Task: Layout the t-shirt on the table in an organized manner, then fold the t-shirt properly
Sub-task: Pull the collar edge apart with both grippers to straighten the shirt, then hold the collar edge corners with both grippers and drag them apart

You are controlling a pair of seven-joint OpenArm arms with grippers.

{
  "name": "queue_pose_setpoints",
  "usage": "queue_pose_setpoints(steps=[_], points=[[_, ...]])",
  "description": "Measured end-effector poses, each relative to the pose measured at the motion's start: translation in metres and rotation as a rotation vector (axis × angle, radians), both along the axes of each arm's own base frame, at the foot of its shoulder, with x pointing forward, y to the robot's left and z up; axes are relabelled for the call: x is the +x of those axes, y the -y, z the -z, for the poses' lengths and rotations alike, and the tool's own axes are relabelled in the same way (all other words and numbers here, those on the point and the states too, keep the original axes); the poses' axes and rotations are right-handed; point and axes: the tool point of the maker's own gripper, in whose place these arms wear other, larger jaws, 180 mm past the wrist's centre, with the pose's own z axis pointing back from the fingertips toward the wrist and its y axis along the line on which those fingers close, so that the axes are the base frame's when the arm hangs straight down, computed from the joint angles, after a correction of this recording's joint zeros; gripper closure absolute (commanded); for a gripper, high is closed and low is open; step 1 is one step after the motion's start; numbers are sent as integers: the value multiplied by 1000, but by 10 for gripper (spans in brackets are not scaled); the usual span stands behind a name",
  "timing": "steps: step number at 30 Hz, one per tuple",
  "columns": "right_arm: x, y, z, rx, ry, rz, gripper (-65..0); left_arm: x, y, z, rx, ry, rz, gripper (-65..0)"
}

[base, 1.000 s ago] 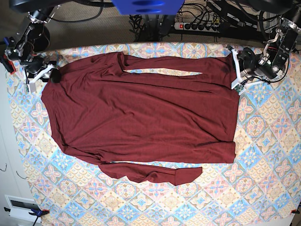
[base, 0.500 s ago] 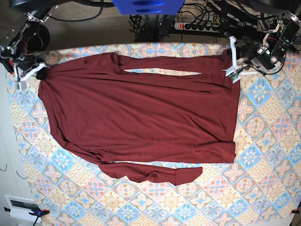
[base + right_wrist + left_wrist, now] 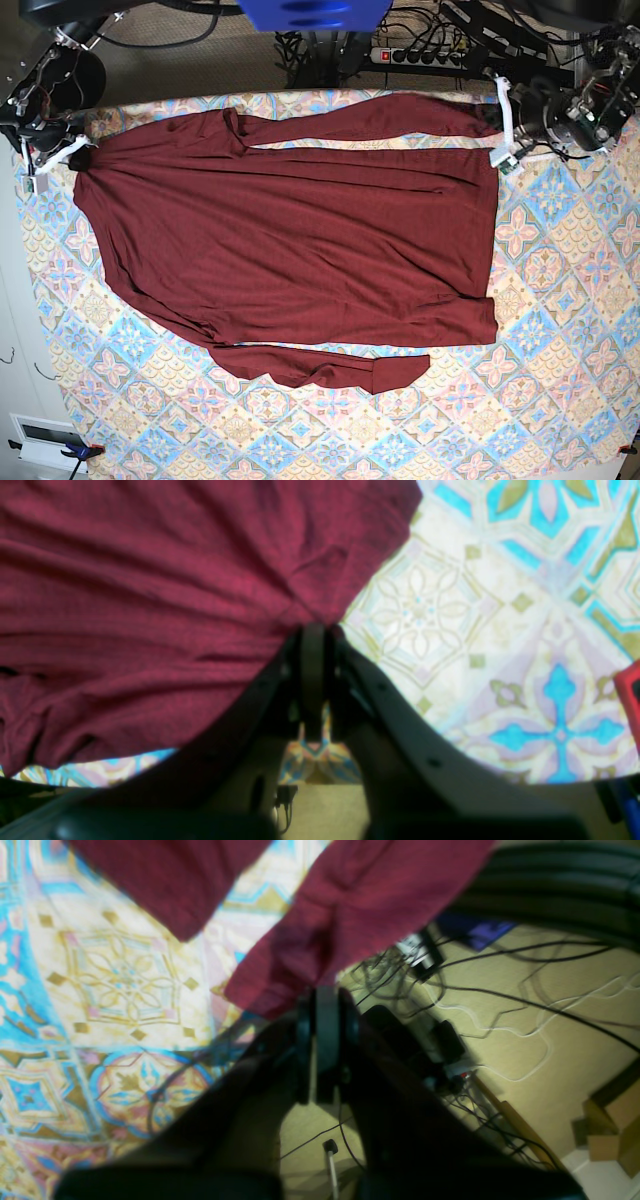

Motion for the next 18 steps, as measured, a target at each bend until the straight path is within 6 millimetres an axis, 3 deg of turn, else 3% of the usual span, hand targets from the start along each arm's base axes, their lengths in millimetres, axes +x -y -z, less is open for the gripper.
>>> queue_pose_setpoints(steps=[3,8,15,18], points=[[-1,-1,1,2,-5,0,-11,13,13,-11,-103,45,-53,0],[-2,1,2,0,-8,3,-11,65,-1,-38,-146,248,-223,0],[-1,2,2,-5,-9,2,-11,83,-8,-47,-216,323,-368,0],[19,1,-7,-1,36,5,-11,99,-10,-50,-243,363,-407,0]])
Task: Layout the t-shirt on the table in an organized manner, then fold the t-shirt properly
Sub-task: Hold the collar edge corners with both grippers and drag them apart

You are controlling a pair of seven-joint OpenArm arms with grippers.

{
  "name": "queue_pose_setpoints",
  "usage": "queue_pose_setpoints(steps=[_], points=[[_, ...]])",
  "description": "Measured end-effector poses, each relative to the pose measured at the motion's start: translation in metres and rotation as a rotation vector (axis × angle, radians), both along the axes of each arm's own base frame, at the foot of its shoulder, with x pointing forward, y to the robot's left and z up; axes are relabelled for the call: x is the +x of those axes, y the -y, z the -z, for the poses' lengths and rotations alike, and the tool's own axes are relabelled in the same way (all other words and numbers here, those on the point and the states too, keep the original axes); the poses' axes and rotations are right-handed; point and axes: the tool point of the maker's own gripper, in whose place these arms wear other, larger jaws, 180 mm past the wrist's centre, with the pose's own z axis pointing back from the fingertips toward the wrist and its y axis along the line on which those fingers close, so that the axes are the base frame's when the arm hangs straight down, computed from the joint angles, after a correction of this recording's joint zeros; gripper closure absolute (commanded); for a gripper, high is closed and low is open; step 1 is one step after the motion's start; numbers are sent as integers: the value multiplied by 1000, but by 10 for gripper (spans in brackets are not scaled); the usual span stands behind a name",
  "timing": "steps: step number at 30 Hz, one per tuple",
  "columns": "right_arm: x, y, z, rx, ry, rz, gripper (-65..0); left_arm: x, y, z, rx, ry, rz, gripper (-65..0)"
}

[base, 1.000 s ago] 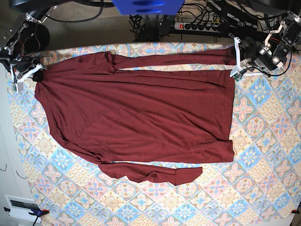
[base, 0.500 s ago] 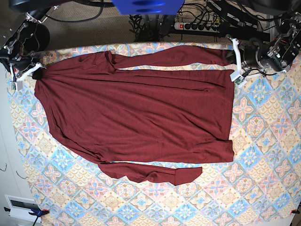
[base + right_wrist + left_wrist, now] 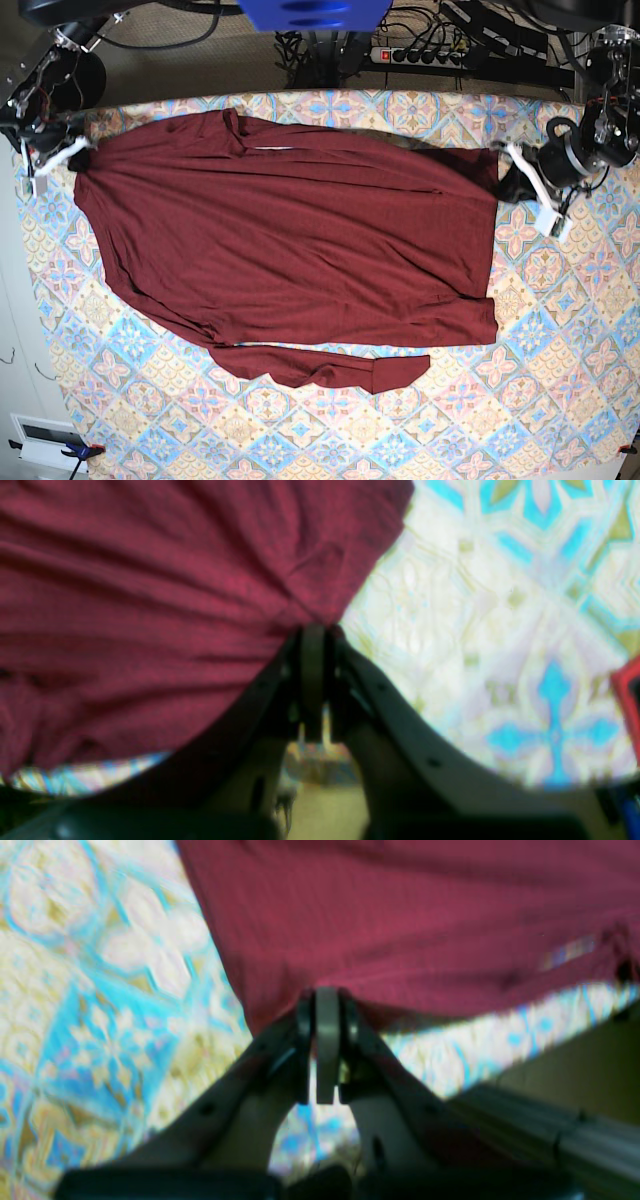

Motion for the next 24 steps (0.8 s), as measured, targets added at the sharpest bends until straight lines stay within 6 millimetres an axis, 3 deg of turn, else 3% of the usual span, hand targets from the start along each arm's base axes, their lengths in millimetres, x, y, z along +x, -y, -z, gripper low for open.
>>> queue_pose_setpoints(steps=[4,8,12,15,19,22,24], points=[[32,0,-22,4,98,-4,-11,3,-8,18,-8,-27,-65,0],[26,0,-15,-5,58,-4,-11,10,-15,38,3,-33,-138,0],[30,1,-18,-1,79,-2,-11,3,-18,59,50,-68,-183,0],[31,0,-19,2,85,-3,-11,7,-12,63,82,-56,-162,0],[29,1,-18,-3,76,-2,-11,2,-10,75,122,-84,-145,-86],[30,0,-19,0,81,-3,-11,-15,-18,93,144,-190,-157,-194],[30,1,-19,-1,80,-3,-11,-18,-24,94,155,-211,-172,-278]])
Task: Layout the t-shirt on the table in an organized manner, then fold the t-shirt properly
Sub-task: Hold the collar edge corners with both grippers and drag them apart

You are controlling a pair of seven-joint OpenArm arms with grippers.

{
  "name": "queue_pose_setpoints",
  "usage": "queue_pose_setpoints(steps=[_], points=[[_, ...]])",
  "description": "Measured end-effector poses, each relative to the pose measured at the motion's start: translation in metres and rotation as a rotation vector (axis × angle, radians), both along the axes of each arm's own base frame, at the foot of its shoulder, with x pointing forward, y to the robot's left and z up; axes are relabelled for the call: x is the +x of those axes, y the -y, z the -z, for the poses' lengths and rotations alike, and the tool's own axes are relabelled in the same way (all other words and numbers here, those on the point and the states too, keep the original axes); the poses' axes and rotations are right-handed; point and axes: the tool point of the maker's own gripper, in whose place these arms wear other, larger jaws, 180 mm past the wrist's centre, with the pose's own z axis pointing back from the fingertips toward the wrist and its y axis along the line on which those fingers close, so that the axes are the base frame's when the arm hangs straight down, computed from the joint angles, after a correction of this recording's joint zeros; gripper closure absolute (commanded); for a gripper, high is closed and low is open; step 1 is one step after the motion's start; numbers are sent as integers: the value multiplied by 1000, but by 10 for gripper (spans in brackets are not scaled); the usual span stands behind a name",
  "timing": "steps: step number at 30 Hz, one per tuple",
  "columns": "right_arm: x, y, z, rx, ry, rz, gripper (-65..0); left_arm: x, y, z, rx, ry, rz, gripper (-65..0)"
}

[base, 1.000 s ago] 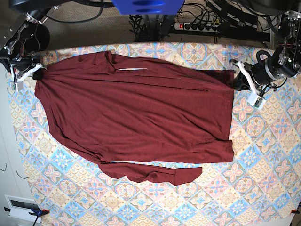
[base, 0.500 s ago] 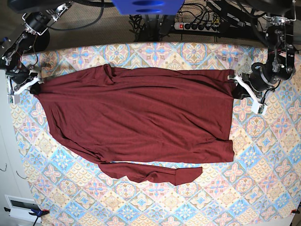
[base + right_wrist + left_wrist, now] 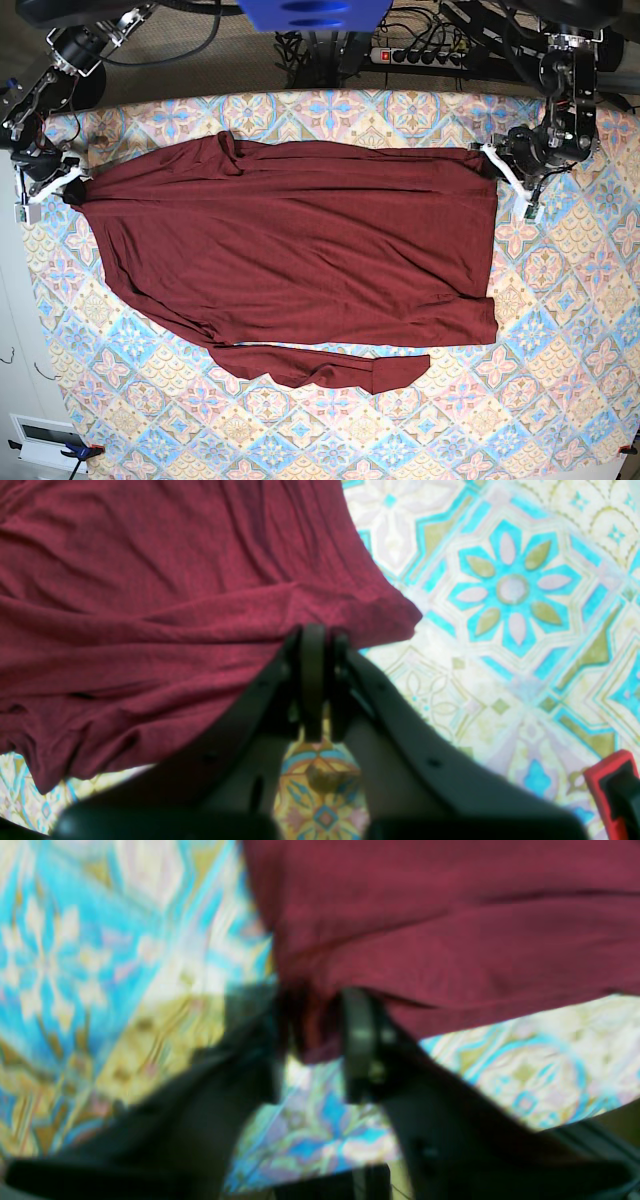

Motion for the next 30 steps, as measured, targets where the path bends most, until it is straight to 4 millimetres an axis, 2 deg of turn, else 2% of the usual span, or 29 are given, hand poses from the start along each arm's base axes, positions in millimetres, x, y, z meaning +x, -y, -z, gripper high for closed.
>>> queue_pose_setpoints(steps=[3,5,10,16,19,23,30], points=[[0,0,0,0,0,0,-11,-1,-8,-2,2,-5,-24,-375],[0,0,0,0,0,0,-11,-9,-13,-3,-24,-18,-56,-407],[-1,0,1,0,-2,0,-11,-25,-26,-5,-134,-40,-165,-453],[-2,-1,1,1,-4,0,-11,-35,-30,16,-259,-100,-269,-489],[-2,-1,1,1,-4,0,-11,-32,-23,16,-305,-97,-278,-487],[-2,-1,1,0,-4,-1,-11,-17,-3,14,-373,-58,-288,-486],[-3,-1,2,-1,-9,-1,-11,-7,15,24,-420,-81,-277,-485]])
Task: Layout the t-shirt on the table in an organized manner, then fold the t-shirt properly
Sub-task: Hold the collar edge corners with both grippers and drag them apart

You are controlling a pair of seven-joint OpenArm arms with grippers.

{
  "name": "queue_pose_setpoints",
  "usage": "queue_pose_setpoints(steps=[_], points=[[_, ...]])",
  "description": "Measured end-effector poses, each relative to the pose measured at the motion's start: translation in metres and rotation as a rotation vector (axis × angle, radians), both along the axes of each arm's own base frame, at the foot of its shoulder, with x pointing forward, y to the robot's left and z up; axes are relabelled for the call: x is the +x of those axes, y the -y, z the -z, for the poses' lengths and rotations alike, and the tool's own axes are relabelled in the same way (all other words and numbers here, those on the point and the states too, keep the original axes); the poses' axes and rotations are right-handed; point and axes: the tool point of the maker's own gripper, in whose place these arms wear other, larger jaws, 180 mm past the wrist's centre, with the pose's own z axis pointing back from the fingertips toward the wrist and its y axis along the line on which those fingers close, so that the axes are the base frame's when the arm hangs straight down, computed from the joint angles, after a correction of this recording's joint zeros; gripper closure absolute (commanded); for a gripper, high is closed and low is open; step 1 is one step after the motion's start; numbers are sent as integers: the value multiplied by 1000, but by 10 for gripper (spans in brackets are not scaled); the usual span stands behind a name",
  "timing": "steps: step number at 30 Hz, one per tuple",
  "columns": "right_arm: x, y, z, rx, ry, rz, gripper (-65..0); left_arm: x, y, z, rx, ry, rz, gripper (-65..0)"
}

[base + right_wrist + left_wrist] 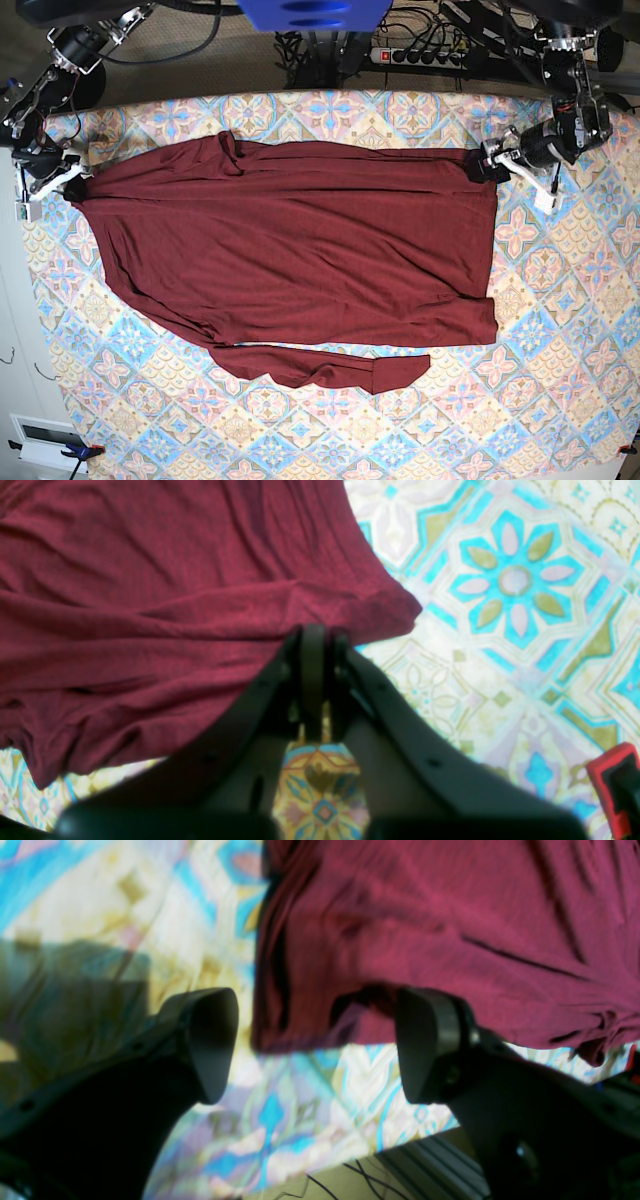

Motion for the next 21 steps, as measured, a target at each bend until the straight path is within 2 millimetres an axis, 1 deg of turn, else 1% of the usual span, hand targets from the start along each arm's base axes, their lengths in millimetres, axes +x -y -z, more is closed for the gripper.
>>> queue_pose_setpoints(steps=[3,5,7,8,10,11,15,16,17,21], points=[[1,0,-1,2,4,0,-11,2,4,1,-9,7,-5,-478],[1,-1,-1,3,4,0,-11,2,4,1,-11,15,-10,-425],[0,0,0,1,2,0,-11,2,3,3,0,8,-14,-311],[1,0,-1,1,4,0,-11,1,1,4,9,3,-14,-239],[1,0,-1,2,4,0,-11,-7,7,7,-15,-26,7,-131],[1,0,-1,2,5,0,-11,-9,11,8,-33,-29,8,-95],[0,-1,0,3,4,0,-11,-14,16,11,-48,-40,9,-33],[0,0,0,2,3,0,-11,-16,17,11,-52,-47,11,-9],[0,0,0,2,3,0,-11,-18,17,12,-53,-58,19,0],[1,-1,-1,5,6,-1,-11,-24,17,11,-59,-86,35,0]])
